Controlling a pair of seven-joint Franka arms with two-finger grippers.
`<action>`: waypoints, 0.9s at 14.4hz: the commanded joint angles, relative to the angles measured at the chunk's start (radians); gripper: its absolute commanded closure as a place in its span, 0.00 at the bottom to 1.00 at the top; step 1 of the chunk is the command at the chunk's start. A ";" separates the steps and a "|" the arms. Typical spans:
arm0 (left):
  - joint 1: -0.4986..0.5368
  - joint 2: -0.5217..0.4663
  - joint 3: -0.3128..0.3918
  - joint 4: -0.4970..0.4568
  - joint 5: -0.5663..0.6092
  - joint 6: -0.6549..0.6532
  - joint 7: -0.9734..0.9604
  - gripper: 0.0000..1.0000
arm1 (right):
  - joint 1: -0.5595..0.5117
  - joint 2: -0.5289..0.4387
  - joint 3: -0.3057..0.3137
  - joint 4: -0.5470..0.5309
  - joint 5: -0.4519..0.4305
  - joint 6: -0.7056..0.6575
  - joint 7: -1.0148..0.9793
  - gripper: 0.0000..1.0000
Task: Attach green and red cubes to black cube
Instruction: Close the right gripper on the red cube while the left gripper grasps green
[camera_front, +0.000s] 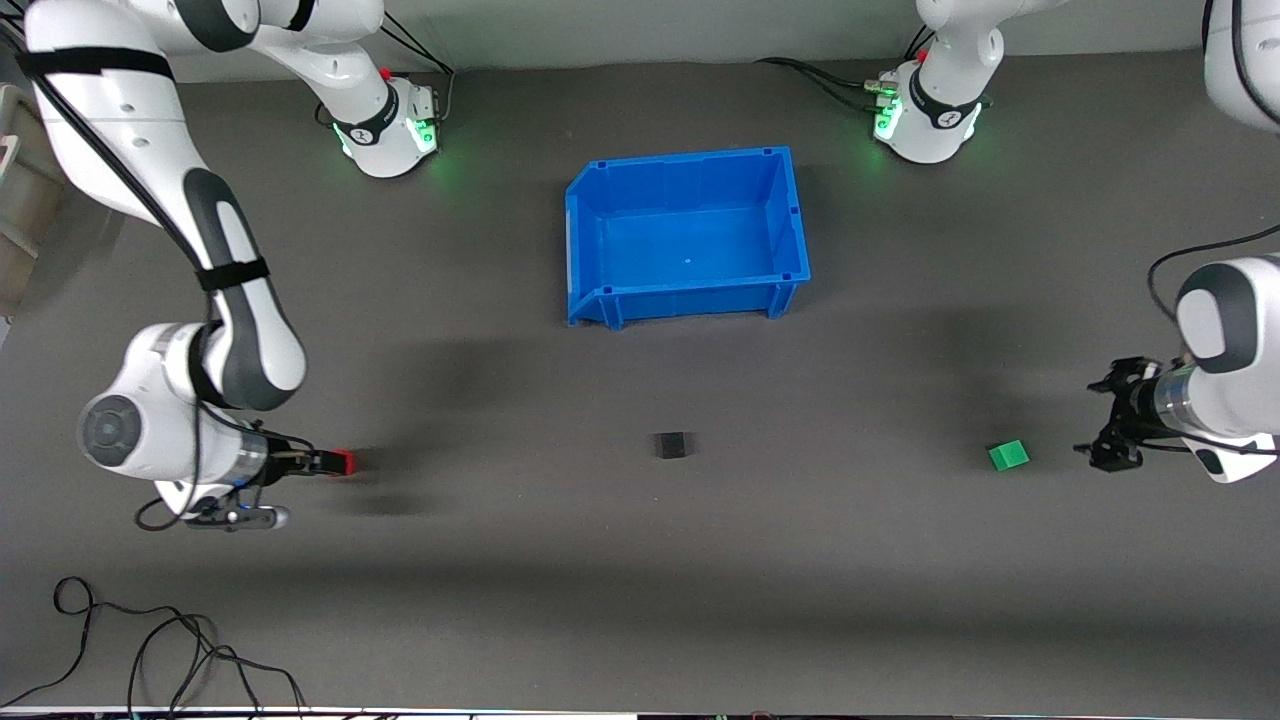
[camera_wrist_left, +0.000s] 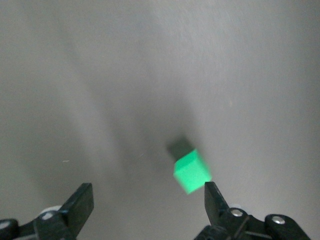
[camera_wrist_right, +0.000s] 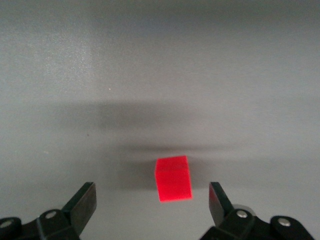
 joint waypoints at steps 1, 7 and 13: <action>-0.012 0.069 -0.003 -0.013 -0.005 0.111 -0.275 0.01 | 0.007 0.047 0.000 0.025 0.013 0.041 0.021 0.00; -0.043 0.137 -0.003 -0.024 0.041 0.155 -0.434 0.00 | 0.004 0.082 -0.004 0.019 -0.010 0.076 0.004 0.00; -0.067 0.158 -0.003 -0.002 0.041 0.175 -0.473 0.21 | -0.001 0.096 -0.004 -0.009 -0.082 0.110 0.003 0.00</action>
